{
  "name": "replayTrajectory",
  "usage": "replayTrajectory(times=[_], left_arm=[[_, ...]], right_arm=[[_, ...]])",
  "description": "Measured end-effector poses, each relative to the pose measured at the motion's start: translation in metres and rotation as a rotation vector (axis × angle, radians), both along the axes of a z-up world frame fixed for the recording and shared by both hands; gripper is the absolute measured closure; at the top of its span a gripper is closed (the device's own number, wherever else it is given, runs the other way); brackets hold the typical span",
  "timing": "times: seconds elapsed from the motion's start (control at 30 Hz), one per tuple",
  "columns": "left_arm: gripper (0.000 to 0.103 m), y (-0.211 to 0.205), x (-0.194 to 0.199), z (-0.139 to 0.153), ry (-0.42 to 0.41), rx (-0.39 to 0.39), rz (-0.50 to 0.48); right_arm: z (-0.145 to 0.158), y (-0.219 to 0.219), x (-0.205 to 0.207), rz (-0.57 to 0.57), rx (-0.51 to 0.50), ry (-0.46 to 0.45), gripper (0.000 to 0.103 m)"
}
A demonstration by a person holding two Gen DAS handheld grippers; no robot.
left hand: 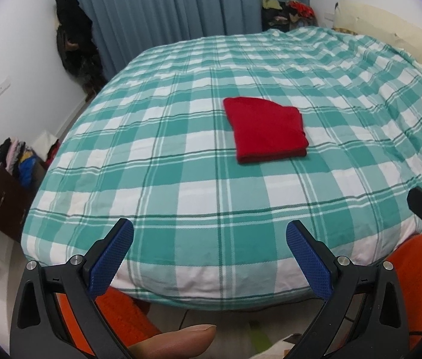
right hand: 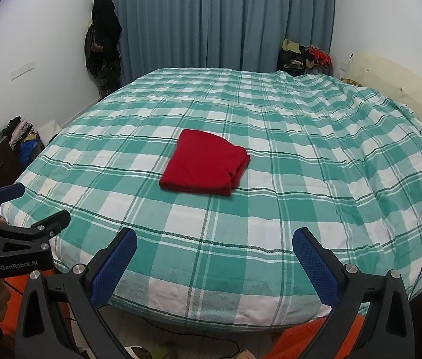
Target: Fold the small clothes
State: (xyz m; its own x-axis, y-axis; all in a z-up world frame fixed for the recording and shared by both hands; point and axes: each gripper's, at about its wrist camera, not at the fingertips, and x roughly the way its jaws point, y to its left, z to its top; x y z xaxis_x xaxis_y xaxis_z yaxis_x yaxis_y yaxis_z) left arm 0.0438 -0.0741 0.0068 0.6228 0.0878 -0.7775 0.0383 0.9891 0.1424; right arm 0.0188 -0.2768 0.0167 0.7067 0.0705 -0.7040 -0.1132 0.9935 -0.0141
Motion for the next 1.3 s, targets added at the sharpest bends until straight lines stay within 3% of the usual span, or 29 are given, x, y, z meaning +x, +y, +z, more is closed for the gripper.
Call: replayTrajectory(times=[0.63, 1.3], left_arm=[[0.001, -0.0041, 0.0012, -0.0041, -0.001, 0.045, -0.015], [0.001, -0.0041, 0.0004, -0.0054, 0.012, 0.022, -0.016]], right_arm=[[-0.0064, 0.0037, 0.0042, 0.006, -0.011, 0.023, 0.000], [-0.0047, 0.0055, 0.0038, 0.013, -0.013, 0.016, 0.000]])
